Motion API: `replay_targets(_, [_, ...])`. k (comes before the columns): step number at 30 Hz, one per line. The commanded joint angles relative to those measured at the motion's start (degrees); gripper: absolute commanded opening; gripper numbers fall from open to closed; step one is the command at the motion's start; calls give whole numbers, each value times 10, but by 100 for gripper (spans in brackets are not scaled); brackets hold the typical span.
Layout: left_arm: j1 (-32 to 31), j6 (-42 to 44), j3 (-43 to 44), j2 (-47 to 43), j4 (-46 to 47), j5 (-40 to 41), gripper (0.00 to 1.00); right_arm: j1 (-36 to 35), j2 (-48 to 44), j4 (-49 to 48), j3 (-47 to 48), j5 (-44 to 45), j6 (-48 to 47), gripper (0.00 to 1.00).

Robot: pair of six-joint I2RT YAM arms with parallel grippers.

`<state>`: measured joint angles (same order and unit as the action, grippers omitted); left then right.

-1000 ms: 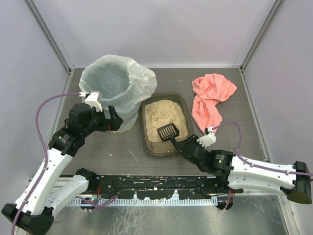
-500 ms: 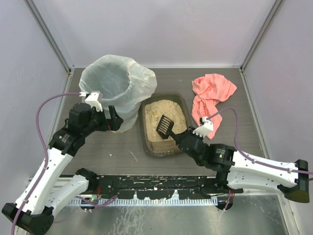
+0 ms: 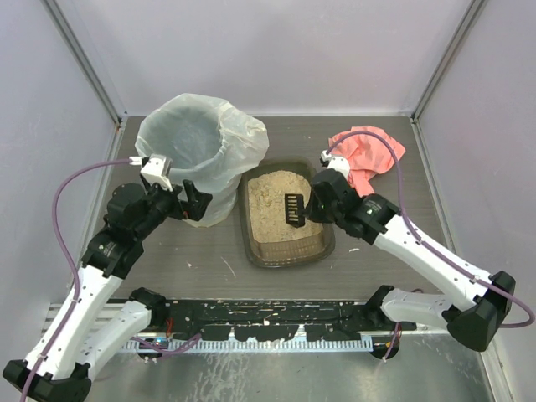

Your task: Clean the litter box

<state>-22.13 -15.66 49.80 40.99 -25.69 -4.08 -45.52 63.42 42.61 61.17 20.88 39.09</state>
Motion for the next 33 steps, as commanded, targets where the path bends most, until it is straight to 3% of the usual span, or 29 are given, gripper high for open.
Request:
replay_targets(1, [-2,84,-28,-12,177,-97,96,50,0,26,59,-87,-84,1])
replay_targets(7, [-33,127,-48,34,319,-209,89,116,21,27,71,-197,-114,1])
replay_targets(13, [-193,363,-99,103,454,-172,83,130,22,21,72,-230,-112,0])
replay_targets(16, [-243,417,-90,181,494,-176,81,131,16,21,70,-232,-109,1])
replay_targets(23, [-305,433,-60,312,571,-182,69,132,0,11,52,-244,-99,1])
replay_targets(33, [-323,414,-28,430,652,-128,59,132,-5,10,48,-249,-96,1])
